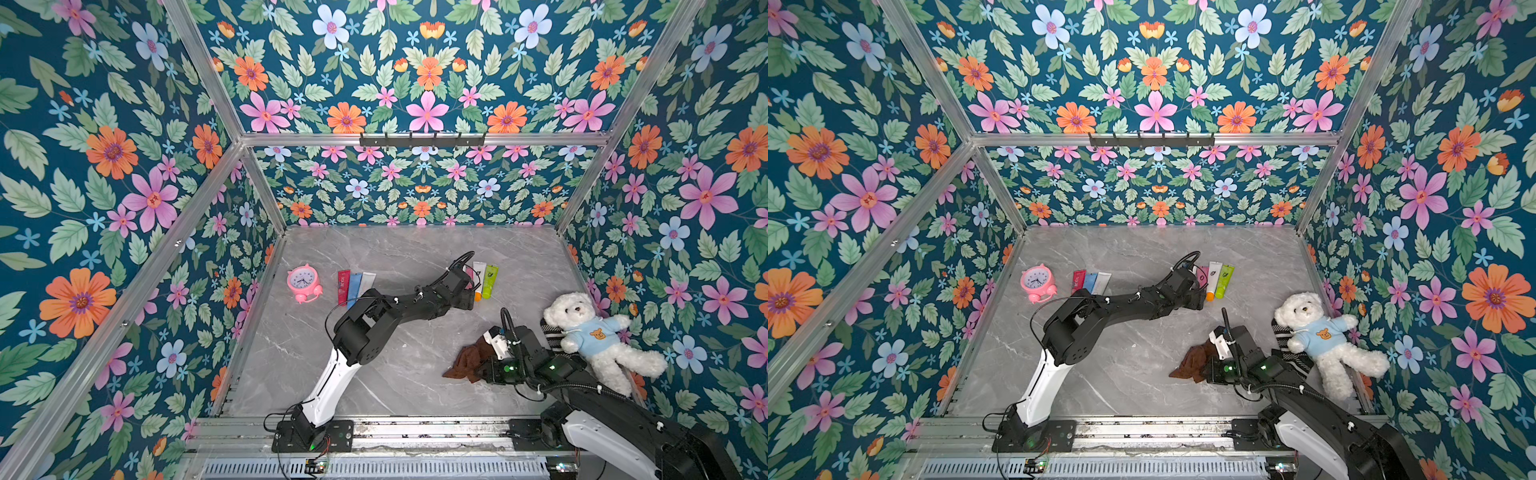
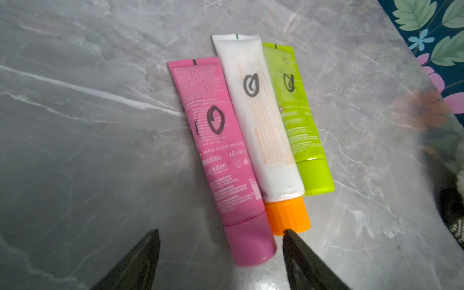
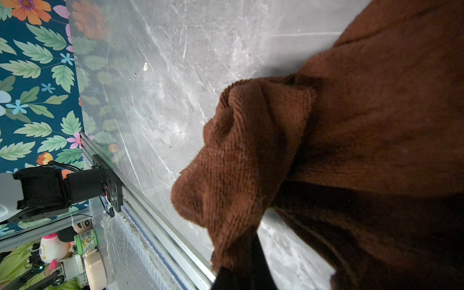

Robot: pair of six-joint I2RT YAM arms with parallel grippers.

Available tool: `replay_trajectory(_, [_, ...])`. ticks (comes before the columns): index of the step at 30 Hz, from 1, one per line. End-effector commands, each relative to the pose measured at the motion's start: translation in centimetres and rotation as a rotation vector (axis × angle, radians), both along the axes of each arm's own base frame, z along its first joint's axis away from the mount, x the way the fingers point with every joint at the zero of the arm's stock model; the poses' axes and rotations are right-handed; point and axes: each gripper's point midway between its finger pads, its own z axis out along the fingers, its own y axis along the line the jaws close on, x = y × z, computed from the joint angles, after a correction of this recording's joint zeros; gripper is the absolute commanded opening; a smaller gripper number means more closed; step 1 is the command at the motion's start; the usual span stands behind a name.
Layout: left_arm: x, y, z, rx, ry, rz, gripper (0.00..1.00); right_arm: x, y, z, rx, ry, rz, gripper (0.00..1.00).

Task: Wipe the surface of the toothpaste tube
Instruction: Move the toothpaste to the center of the board.

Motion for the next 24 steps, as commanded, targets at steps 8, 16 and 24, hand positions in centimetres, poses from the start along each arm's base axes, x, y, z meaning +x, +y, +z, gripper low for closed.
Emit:
replay_trajectory(8, [-0.3,0.6,-1.4,0.026,0.020,0.011,0.62,0.3,0.2,0.4,0.008,-0.016,-0.003,0.00])
replay_trajectory(16, [0.4,1.0,-1.4,0.054,0.001,0.014,0.45,0.3,0.1,0.6,0.012,-0.030,-0.005,0.00])
replay_trajectory(24, [0.4,2.9,-0.1,0.073,-0.038,0.020,0.16,0.4,0.1,0.9,0.020,-0.041,-0.006,0.00])
